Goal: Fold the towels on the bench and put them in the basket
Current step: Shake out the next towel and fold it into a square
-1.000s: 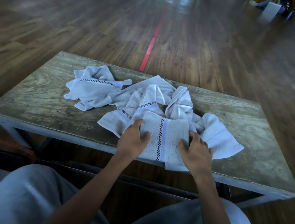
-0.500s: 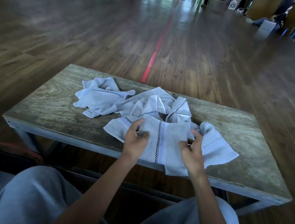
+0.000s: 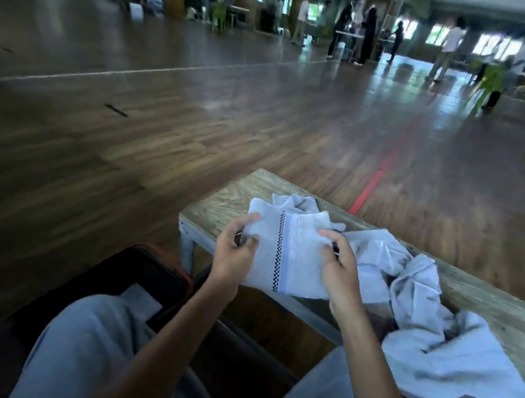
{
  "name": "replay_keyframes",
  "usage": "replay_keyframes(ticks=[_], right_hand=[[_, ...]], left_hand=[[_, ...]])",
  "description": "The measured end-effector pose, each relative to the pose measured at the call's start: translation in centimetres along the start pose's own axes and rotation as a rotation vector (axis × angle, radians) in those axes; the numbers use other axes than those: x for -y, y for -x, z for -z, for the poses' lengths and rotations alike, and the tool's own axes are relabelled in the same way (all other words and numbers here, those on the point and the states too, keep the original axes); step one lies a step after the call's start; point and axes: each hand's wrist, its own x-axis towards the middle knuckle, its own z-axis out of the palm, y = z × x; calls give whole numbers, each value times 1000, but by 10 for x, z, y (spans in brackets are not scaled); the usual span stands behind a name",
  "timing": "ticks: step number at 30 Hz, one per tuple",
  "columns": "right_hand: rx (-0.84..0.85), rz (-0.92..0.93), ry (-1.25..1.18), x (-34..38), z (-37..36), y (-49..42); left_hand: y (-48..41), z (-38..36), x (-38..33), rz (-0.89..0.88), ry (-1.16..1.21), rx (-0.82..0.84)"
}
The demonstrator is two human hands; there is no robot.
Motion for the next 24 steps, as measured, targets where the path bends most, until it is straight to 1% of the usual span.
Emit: replay_keyframes(ticks=[4,8,13,17,20,24], right_hand=[[181,50,22,11,-72,3],[333,90,47,13,-148,15],[568,39,143,0,-235,31],[778,-27,253,-38,-296,27],[894,-65,333,-78,-332,17],[1022,-126,443,-137,-375,-9]], left_hand=[[5,75,-1,-20,-26,-213],[18,148,12,-6,-51,-376],[26,225,49,106,-147,-524],[18,264,99,256,-287,-568],[3,283,144,350,-377,-540],[-28,301,216,493,-392,-509]])
